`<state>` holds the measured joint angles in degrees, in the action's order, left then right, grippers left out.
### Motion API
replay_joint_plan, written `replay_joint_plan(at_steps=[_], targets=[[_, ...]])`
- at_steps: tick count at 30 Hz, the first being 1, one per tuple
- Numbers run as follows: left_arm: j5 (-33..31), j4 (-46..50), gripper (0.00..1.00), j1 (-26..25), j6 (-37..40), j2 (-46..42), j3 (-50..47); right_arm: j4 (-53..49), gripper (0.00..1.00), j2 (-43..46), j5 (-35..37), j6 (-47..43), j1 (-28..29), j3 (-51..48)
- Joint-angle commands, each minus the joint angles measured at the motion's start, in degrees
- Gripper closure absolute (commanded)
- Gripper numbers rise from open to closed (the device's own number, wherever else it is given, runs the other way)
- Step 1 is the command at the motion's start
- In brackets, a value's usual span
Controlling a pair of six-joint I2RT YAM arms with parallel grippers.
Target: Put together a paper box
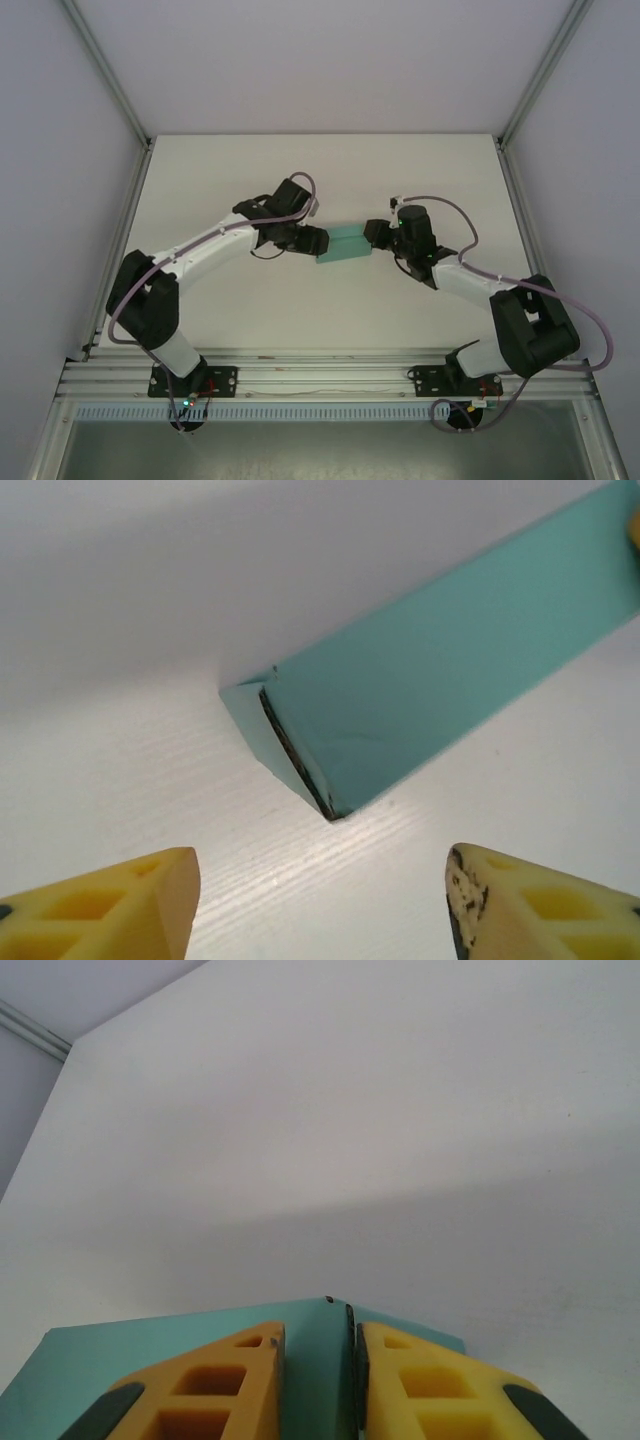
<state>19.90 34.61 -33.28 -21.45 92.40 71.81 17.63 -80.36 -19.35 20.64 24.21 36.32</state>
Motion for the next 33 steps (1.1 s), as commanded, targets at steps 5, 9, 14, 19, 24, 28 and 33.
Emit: replay_joint_plan(at_steps=[5, 9, 14, 19, 24, 28, 33], targets=[[-1.5, -3.4, 0.12, 2.7, -5.4, -4.2, 1.3, -5.7, 0.77, -2.0, -0.2, 2.0, 0.3, -3.7], [6.2, -11.0, 0.17, 5.7, -9.1, -2.2, -1.4, -4.0, 0.77, -2.4, -0.1, 3.3, 0.4, -3.9], [7.7, -14.9, 0.22, 6.4, -8.9, -0.7, -5.7, -4.8, 0.77, -2.8, 1.5, 3.0, 0.3, -3.5], [9.6, -19.6, 0.32, 6.7, -9.7, 1.0, -12.3, -3.6, 0.77, -3.9, 1.3, 4.3, 0.4, -4.4], [12.0, -28.8, 0.51, 8.4, -13.4, 2.1, -21.5, -0.8, 0.77, -5.0, 0.6, 4.6, 0.3, -6.7], [13.4, -35.3, 0.66, 8.5, -14.6, 3.3, -26.4, 0.9, 0.8, -7.2, -1.2, 2.7, 0.2, -7.8], [12.5, -39.3, 0.81, 8.4, -13.6, 4.0, -29.5, 5.4, 0.9, -9.0, -2.1, 2.3, 0.2, -9.8]])
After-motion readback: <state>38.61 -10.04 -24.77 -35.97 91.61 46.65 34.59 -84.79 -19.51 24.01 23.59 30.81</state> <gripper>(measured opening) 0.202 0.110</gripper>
